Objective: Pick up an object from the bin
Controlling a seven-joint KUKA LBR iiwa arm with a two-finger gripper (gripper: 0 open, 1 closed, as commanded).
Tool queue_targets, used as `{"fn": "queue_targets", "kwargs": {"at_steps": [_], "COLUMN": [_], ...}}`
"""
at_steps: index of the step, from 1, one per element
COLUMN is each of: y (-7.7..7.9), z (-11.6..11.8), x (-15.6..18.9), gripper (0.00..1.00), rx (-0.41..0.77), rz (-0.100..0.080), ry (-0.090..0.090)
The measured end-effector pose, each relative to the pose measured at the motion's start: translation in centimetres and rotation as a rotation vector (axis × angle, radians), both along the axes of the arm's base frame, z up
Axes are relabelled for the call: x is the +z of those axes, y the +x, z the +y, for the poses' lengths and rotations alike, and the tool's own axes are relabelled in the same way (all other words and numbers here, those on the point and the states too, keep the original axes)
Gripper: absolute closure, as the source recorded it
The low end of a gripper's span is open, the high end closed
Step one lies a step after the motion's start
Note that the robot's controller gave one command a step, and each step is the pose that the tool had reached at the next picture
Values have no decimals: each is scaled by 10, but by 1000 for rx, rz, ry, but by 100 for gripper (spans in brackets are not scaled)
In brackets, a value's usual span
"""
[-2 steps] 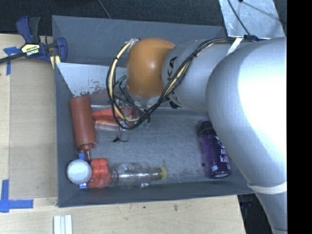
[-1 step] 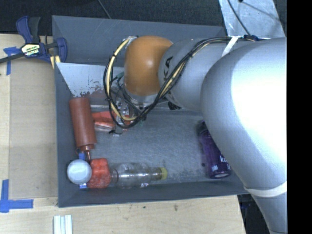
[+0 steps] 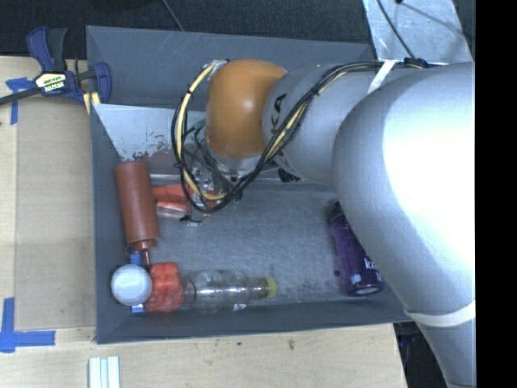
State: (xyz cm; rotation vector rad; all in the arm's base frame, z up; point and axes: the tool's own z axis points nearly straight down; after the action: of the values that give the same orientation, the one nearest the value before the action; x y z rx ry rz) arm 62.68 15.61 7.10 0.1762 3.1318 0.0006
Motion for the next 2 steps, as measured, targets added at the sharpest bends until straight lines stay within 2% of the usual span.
{"fn": "queue_targets", "kwargs": {"at_steps": [1,2], "y": [-1,-3], "z": [0,-1], "x": [3,23], "gripper": [100,100], "rx": [0,-1], "rz": [3,12], "ry": [-1,-2]}}
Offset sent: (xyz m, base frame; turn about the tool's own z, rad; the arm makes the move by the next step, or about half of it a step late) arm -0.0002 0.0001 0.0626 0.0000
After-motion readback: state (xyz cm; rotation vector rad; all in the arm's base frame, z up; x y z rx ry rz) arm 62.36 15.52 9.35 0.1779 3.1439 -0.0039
